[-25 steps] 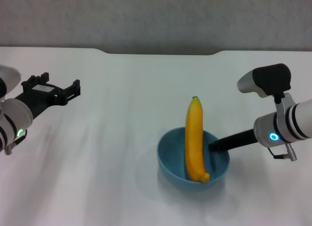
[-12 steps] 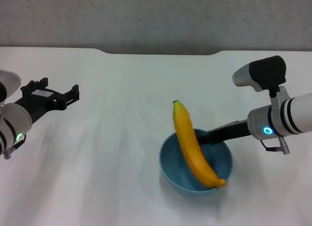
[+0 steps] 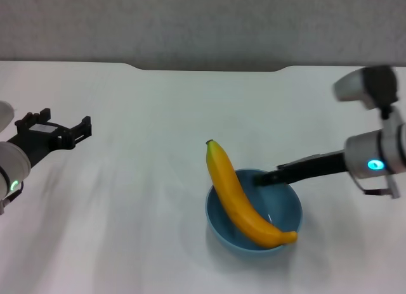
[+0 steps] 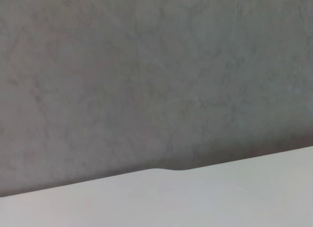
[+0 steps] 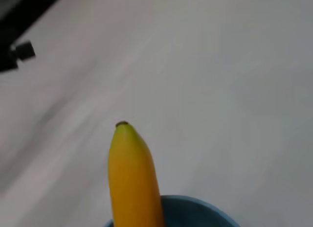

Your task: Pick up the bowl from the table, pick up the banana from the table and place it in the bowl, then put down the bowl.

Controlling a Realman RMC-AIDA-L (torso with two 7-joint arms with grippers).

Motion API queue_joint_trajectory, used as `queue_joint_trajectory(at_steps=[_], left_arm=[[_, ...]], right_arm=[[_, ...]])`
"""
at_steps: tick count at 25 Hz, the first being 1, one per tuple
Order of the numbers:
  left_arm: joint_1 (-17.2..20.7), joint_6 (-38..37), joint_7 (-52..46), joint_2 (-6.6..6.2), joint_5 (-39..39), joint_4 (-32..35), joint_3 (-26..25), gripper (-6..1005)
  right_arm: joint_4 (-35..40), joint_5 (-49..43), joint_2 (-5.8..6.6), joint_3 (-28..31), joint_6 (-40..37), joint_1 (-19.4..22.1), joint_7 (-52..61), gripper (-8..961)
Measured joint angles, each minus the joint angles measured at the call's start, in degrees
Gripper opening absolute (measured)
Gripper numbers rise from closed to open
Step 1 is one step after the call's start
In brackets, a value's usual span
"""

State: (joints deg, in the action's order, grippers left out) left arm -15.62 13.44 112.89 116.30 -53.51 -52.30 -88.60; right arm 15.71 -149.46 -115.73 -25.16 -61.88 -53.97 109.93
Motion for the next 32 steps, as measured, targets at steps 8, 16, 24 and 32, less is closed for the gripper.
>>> queue_joint_trajectory(at_steps=[8, 16, 24, 32], left_arm=[[-0.1, 0.1, -0.1, 0.00, 0.1, -0.1, 0.0, 894], [0.1, 1.4, 0.2, -0.02, 2.4, 0.1, 0.0, 894], [0.4, 4.1, 0.4, 0.02, 3.0, 2.0, -1.2, 894], [0.1, 8.1, 0.1, 0.14, 3.0, 3.2, -2.2, 894]], right_arm=[[14.7, 7.0, 0.00, -0.5, -9.6, 9.6, -1.1, 901], [16.9, 42.6, 0.13, -0.5, -16.6, 22.4, -28.8, 898], [-1.9, 70.4, 0.17, 0.1, -22.7, 28.9, -58.8, 892], [-14.6, 86.1, 0.10, 0.7, -23.0, 31.2, -70.3, 892]])
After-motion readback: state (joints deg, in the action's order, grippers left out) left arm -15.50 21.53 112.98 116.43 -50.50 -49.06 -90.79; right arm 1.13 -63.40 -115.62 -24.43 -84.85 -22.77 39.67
